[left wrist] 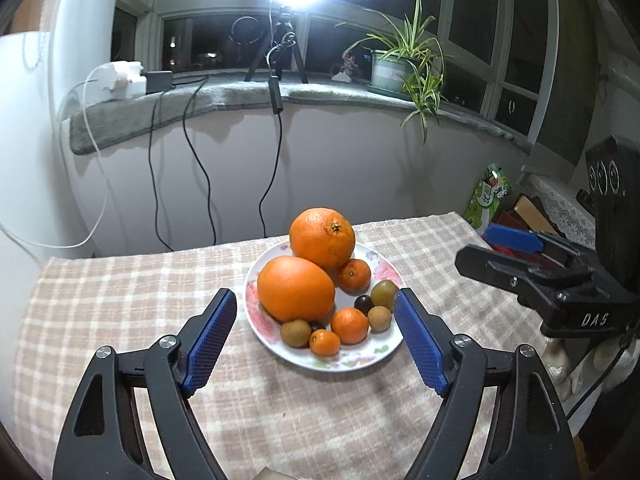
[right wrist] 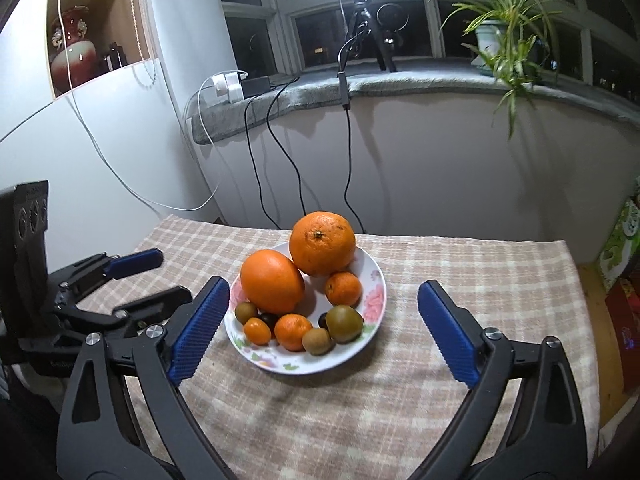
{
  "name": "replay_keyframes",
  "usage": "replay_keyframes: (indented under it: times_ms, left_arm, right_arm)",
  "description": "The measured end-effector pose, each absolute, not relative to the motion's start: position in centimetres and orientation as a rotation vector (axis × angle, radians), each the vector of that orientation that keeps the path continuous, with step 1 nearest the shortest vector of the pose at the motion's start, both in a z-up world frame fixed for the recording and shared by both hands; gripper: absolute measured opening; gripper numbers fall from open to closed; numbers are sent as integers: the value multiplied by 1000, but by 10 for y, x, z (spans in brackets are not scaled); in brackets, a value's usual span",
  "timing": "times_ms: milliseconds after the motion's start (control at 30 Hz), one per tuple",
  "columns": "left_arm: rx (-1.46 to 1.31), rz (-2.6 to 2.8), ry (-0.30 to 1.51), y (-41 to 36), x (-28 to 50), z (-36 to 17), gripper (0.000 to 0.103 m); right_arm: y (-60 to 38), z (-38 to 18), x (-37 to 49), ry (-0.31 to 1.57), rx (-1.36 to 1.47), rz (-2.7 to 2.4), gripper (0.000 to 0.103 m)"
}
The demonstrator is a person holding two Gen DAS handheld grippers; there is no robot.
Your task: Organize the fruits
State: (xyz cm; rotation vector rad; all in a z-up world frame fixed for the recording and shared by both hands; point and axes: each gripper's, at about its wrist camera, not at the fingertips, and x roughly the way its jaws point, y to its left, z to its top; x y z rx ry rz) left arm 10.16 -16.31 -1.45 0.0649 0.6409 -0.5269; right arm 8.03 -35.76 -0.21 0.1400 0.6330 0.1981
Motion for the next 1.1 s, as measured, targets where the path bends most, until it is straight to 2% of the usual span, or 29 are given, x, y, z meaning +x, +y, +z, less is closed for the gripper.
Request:
replay_keyframes:
  times_ms: [467,567,1100]
  left_arm:
    - [67,-467,633,-155,87,-15,81]
    - [72,-465,634,-156,86,-16,81]
    - [69,-458,617,-154,81,-14,81]
  right_arm:
    - [-353,-5,55,611,84,103,98]
    - [-349,-4,55,610,84,104,103]
    - [-341,-9,55,618,71,97,103]
